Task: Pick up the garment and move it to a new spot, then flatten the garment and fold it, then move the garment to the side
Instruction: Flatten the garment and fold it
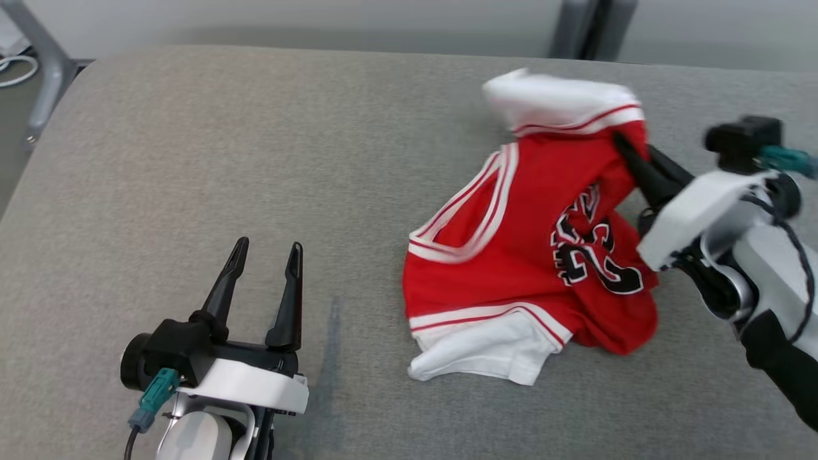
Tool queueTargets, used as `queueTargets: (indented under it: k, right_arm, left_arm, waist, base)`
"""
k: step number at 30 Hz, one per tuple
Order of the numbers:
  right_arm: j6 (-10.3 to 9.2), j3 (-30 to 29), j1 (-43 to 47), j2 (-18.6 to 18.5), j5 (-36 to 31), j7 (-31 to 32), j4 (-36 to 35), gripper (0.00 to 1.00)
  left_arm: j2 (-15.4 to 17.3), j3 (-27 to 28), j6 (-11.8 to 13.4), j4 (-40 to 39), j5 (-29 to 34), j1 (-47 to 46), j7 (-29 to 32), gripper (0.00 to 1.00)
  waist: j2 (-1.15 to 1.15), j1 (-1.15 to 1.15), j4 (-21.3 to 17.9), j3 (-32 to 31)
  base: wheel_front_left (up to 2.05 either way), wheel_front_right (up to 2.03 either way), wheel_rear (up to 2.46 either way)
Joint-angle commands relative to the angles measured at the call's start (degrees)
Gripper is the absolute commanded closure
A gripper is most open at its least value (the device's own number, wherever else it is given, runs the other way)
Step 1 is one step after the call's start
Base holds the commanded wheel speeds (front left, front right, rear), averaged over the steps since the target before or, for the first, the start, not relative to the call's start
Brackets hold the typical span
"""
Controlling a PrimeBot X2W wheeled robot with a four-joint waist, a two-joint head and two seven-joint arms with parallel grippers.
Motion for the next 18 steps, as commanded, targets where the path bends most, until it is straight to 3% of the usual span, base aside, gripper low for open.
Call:
queueTargets:
  k: [1, 6, 12, 13, 14, 18]
  right_arm:
    - [0.0, -1.89, 1.87, 0.27, 0.49, -1.51, 1.26, 1.0]
    - [0.0, -11.45, 9.63, 3.17, 0.49, -5.77, 6.59, 1.0]
    - [0.0, -16.25, 15.4, 6.43, -1.72, -6.82, 7.98, 1.0]
    - [0.0, -16.71, 15.99, 6.85, -2.42, -6.9, 7.93, 0.62]
    - [0.0, -17.41, 16.33, 7.01, -3.09, -6.91, 7.88, 0.0]
    - [0.0, -23.41, 19.09, 7.62, -7.09, -6.9, 5.02, 0.0]
  left_arm:
    - [0.44, 0.34, 0.01, -0.32, 0.21, 0.34, -0.21, 0.0]
    - [0.95, 0.38, 0.32, -0.65, 0.3, 0.67, -0.19, 0.0]
    - [1.69, 0.35, 0.66, -1.19, 0.3, 0.83, 0.48, 0.0]
    - [1.8, 0.31, 0.7, -1.3, 0.37, 0.82, 0.61, 0.0]
    - [1.9, 0.28, 0.73, -1.39, 0.38, 0.77, 0.79, 0.0]
    - [2.47, 0.4, 0.96, -1.5, 0.23, 1.2, 1.14, 0.0]
  waist:
    - [0.0, 0.0, -1.82, -0.65]
    - [0.0, 0.0, -4.18, -0.64]
    - [0.0, 0.0, -6.1, -0.45]
    - [0.0, 0.0, -6.29, -0.43]
    - [0.0, 0.0, -6.44, -0.45]
    - [0.0, 0.0, -7.03, -1.3]
  base:
    - [0.0, 0.0, 0.0]
    - [0.0, 0.0, 0.0]
    - [0.0, 0.0, 0.0]
    - [0.0, 0.0, 0.0]
    - [0.0, 0.0, 0.0]
    - [0.0, 0.0, 0.0]
